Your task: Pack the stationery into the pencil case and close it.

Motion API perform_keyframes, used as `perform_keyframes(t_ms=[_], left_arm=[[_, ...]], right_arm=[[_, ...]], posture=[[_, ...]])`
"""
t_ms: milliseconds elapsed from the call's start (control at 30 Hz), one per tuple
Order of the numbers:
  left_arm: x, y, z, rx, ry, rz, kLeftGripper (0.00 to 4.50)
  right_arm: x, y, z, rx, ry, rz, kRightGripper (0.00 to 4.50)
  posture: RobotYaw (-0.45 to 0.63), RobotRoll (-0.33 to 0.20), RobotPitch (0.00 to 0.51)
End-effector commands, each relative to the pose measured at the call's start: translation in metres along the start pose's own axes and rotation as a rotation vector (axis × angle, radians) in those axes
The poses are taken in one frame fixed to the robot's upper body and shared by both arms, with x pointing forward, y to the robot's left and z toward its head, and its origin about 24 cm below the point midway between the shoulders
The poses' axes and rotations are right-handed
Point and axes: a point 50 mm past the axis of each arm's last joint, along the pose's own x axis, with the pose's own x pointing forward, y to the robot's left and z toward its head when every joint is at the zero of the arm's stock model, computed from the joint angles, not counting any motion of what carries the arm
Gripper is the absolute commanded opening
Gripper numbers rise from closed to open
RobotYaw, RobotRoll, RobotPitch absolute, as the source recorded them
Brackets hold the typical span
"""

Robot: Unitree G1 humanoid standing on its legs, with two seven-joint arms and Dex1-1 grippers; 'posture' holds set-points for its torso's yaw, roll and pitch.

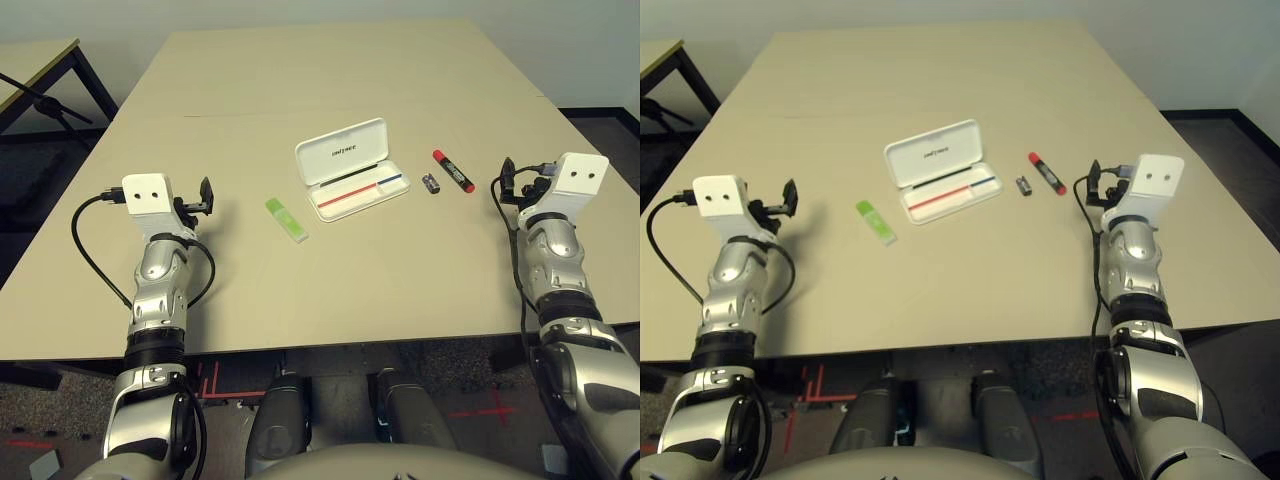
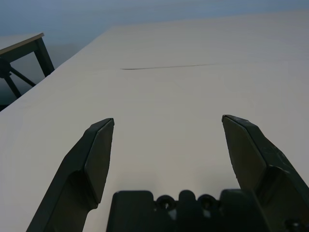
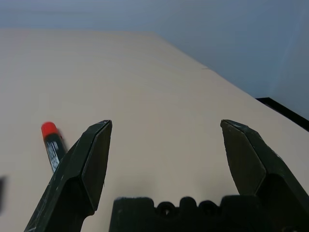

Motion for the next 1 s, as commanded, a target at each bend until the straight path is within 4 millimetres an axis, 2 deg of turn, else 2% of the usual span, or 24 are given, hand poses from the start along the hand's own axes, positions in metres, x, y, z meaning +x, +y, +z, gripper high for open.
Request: perform_keyframes(t_ms=[33, 300, 367, 467, 667, 800, 1000], left_arm=[[0.000, -0.001, -0.001, 0.013, 0.010, -0.014, 4.50], [-0.002, 0.019, 0.008, 0.062, 0.004, -0.091, 4.50], [-0.002, 0.024, 0.013, 0.086, 0.000, -0.144, 4.50], [0.001, 0.021, 0.031, 0.092, -0.016, -0.268, 4.50], [0.001, -0.006, 0.045, 0.206, 0.027, -0.614, 4.50], [-0.002, -0.034, 0.049, 0.245, 0.055, -0.833, 4.50], [-0.008, -0.064, 0.053, 0.330, 0.088, -1.107, 4.50]], right_arm=[[-0.003, -0.003, 0.001, 0.005, -0.006, -0.012, 4.46], [-0.003, 0.025, 0.006, 0.024, -0.024, 0.079, 4.46], [-0.003, 0.031, 0.003, 0.035, -0.007, 0.104, 4.46], [-0.003, 0.035, 0.005, 0.035, 0.001, 0.142, 4.46], [-0.002, 0.048, 0.011, 0.009, 0.008, 0.319, 4.46], [0.002, 0.057, 0.023, -0.013, 0.004, 0.481, 4.46], [0.001, 0.070, 0.043, -0.079, 0.033, 0.840, 4.46]], posture=[[-0.06, 0.000, 0.105], [-0.03, 0.000, 0.098], [-0.02, 0.000, 0.094], [-0.03, 0.000, 0.096], [-0.02, 0.000, 0.095], [-0.03, 0.000, 0.093], [-0.02, 0.000, 0.095]])
